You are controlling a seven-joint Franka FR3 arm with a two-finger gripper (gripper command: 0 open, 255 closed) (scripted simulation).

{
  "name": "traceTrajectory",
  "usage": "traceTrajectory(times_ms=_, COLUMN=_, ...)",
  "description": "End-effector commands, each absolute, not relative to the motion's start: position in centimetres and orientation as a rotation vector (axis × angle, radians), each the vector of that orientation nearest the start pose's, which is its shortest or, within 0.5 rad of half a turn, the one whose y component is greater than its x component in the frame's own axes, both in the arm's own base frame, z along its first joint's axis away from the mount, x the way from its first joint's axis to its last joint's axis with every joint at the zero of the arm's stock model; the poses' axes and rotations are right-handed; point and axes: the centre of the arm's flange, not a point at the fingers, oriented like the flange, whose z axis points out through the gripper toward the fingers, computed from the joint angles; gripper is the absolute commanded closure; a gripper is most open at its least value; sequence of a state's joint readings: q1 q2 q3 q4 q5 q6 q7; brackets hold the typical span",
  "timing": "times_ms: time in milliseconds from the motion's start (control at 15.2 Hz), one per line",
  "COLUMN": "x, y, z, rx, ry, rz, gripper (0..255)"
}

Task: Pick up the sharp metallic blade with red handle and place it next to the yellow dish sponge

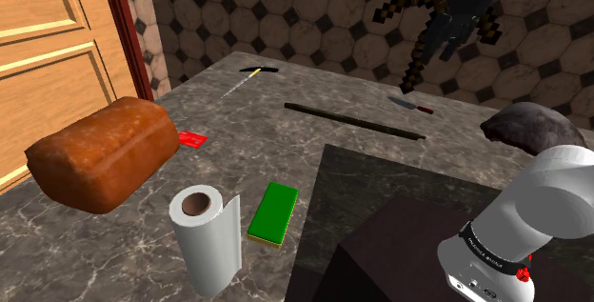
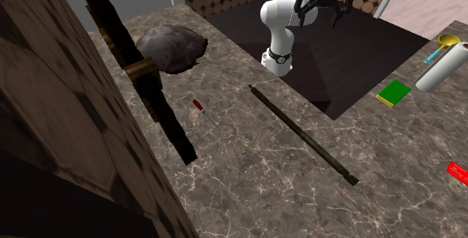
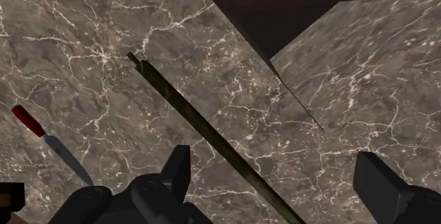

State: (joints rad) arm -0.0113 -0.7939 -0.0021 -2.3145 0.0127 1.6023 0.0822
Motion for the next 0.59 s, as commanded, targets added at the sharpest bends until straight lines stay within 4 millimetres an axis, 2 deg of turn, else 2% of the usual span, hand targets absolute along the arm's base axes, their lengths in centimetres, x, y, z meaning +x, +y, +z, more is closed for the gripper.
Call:
traceTrajectory(times_ms=0, x=30.8, y=-0.3, z=61.6, rx=-3.118, ry=0.148, rz=-0.127, gripper=0)
traceTrajectory(times_ms=528, x=32.2, y=-9.1, z=56.0, rx=-3.131, ry=-0.101, rz=-0.067, gripper=0)
